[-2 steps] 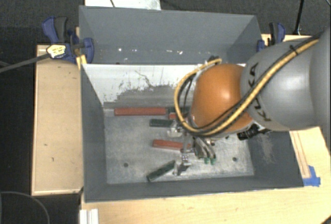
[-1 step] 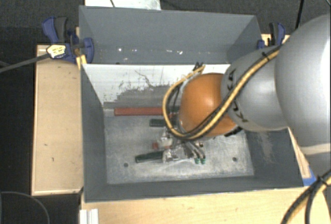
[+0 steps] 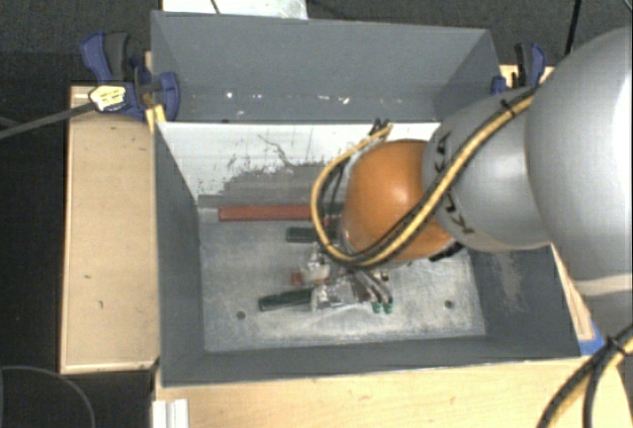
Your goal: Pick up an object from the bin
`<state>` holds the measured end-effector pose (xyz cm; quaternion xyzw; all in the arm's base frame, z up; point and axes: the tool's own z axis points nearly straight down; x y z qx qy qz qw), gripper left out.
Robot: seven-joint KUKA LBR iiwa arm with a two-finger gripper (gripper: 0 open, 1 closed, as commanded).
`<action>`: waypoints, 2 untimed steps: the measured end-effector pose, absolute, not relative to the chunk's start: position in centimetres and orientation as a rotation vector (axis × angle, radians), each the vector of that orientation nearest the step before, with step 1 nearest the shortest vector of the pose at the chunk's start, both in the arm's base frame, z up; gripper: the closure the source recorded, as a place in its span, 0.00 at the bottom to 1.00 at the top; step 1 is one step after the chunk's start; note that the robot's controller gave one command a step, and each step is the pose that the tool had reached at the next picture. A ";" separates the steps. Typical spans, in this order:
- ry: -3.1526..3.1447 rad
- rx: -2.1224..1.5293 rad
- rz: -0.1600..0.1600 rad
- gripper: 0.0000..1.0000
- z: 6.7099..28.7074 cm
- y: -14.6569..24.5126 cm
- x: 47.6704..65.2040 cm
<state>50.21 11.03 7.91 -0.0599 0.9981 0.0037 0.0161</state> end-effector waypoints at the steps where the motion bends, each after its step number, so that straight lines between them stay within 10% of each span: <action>1: 3.137 -0.180 0.001 1.00 12.2 9.4 50.9; 2: 3.137 -0.204 0.000 1.00 18.0 9.3 51.3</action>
Offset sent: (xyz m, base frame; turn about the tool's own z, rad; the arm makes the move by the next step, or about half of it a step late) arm 0.0141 -0.0143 0.1531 -0.0334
